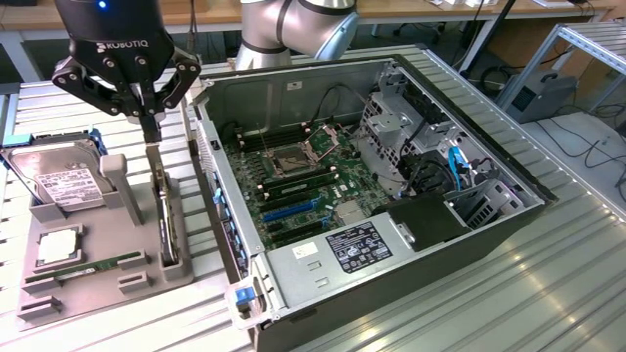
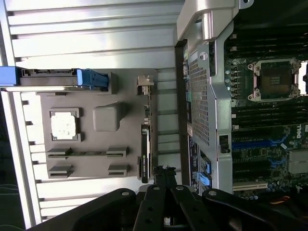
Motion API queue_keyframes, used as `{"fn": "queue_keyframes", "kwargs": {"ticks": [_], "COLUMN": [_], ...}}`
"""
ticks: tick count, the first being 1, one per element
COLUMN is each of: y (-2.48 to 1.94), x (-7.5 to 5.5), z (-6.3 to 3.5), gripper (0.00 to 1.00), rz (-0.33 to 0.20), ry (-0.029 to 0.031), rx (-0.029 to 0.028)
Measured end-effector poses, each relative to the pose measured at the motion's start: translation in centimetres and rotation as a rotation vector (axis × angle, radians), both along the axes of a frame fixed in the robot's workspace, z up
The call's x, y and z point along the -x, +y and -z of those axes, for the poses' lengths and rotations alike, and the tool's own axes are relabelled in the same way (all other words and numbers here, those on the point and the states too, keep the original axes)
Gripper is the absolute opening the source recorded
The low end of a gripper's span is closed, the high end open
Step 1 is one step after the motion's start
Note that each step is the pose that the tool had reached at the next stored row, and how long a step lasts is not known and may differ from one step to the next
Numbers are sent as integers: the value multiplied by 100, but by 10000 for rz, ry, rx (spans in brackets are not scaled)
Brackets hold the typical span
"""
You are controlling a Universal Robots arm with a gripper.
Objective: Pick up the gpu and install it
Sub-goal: 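Reach for the gpu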
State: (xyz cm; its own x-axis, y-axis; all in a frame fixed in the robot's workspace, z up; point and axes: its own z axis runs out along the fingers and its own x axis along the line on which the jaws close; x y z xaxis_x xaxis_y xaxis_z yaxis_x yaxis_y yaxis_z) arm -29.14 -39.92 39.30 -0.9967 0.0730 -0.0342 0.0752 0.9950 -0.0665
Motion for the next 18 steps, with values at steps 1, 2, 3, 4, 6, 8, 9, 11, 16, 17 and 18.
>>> {"fn": "queue_keyframes", "kwargs": {"ticks": [1,2,3,4,6,8,9,11,16,17,18], "y": [-2,-5,-8,-12,-19,-25,-28,-33,-45,-72,-95], "x": [0,0,0,-1,-1,0,-1,-1,-1,-1,-1], "z": [0,0,0,-1,0,0,0,0,0,0,0], "gripper": [11,11,11,11,11,11,11,11,11,11,11], "rz": [-1,-1,-1,-1,-2,-1,0,-1,-1,-1,-1], "ry": [0,1,0,1,1,0,0,1,1,1,0], "rx": [1,2,2,3,3,3,4,5,11,36,68]}}
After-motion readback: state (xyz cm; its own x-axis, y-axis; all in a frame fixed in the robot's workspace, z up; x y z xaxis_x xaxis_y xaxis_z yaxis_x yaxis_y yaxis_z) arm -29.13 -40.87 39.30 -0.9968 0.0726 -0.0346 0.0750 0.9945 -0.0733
